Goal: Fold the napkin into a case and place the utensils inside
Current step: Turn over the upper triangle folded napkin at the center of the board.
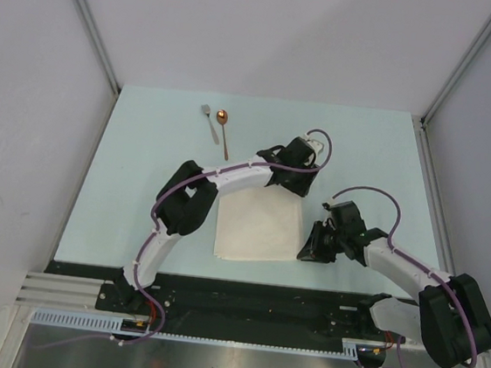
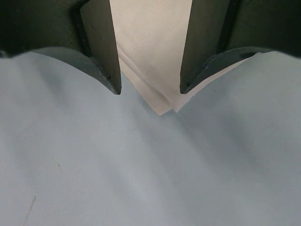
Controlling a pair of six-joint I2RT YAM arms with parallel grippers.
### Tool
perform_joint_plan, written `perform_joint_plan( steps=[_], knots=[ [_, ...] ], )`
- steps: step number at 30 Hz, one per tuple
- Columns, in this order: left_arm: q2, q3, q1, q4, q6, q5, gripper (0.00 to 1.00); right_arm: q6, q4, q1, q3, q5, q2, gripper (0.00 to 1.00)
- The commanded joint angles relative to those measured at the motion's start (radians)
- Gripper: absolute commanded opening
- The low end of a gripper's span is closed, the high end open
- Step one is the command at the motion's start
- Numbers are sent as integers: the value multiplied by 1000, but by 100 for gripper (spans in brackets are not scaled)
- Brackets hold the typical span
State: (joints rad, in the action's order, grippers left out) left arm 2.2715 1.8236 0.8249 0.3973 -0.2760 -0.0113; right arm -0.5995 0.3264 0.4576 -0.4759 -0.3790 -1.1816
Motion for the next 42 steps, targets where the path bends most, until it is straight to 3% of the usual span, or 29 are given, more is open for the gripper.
perform_joint_plan(
  steps=[1, 5, 8, 11, 22, 32, 42],
  knots=[
    [-3, 26, -12, -3, 6, 8, 57, -13, -24, 10, 6, -23, 14, 22],
    [-13, 14, -15, -5, 4, 7, 57, -17, -15, 12, 10, -24, 26, 21],
    [-21, 2, -20, -9, -5, 2, 54, -19, 6, 12, 7, -21, 40, 7],
    [-33, -18, -24, -24, -9, -13, 54, -19, 32, 10, -1, -15, 74, 0],
    [-1, 9, -40, 1, -3, 2, 54, 27, 77, -68, -4, -23, 91, 0],
    [8, 25, -43, -12, 18, 34, 62, 21, -4, -82, 37, -28, 11, 0],
    [34, 62, -70, 35, 58, -22, 61, 18, 56, -82, 14, 32, 25, 6]
  ],
)
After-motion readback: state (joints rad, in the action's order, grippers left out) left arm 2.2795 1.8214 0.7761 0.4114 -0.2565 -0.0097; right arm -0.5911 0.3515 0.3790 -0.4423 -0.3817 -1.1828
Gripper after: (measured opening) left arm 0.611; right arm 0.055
